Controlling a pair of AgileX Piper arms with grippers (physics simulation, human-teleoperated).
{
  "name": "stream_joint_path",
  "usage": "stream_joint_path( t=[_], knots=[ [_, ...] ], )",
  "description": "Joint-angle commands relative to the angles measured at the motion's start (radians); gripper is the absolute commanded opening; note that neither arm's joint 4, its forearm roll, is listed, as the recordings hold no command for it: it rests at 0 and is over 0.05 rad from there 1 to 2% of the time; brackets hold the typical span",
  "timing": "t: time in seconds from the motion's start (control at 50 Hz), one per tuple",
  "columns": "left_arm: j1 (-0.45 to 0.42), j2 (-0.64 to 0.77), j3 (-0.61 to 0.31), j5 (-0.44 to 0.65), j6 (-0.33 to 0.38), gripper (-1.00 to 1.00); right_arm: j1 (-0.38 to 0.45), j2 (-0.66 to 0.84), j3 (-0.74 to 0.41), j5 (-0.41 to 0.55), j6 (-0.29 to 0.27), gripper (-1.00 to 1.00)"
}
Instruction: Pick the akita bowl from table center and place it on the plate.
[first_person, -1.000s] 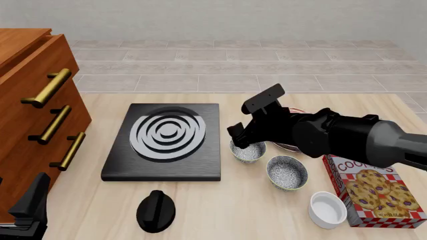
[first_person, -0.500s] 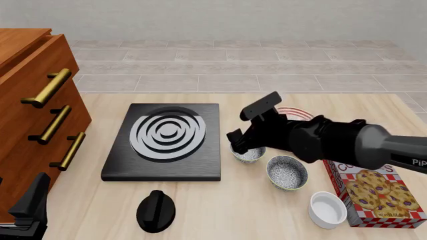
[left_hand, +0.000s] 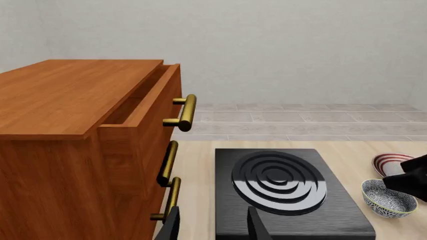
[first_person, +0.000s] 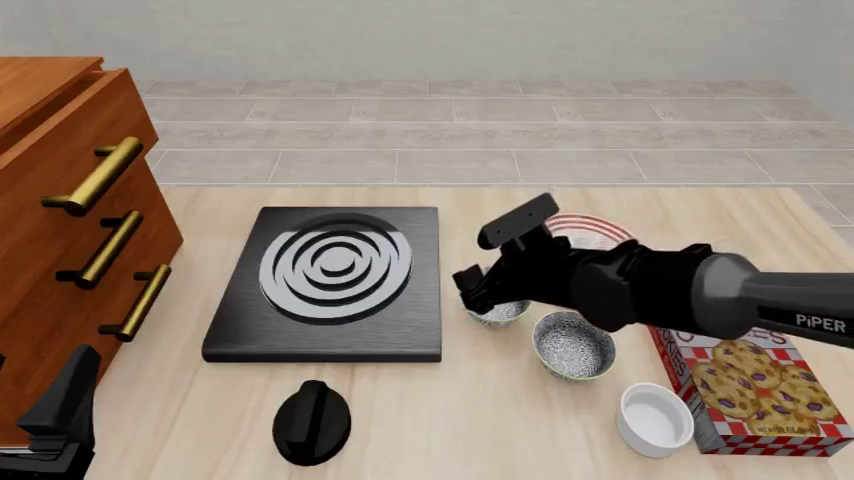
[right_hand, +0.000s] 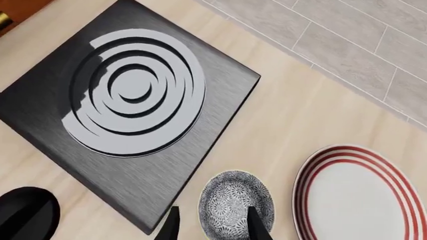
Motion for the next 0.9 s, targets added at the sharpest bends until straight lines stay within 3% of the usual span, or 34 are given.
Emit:
stream_joint_path(
  t=[0.02, 0.9],
  knots=[
    [0.0, 0.0, 0.0, 0.0, 0.0, 1.0, 0.0, 0.017, 0.001, -0.014, 0.002, 1.0],
    [0.0, 0.0, 0.0, 0.0, 0.0, 1.0, 0.003, 0.088, 0.034, -0.099, 0.028, 1.0]
  ],
)
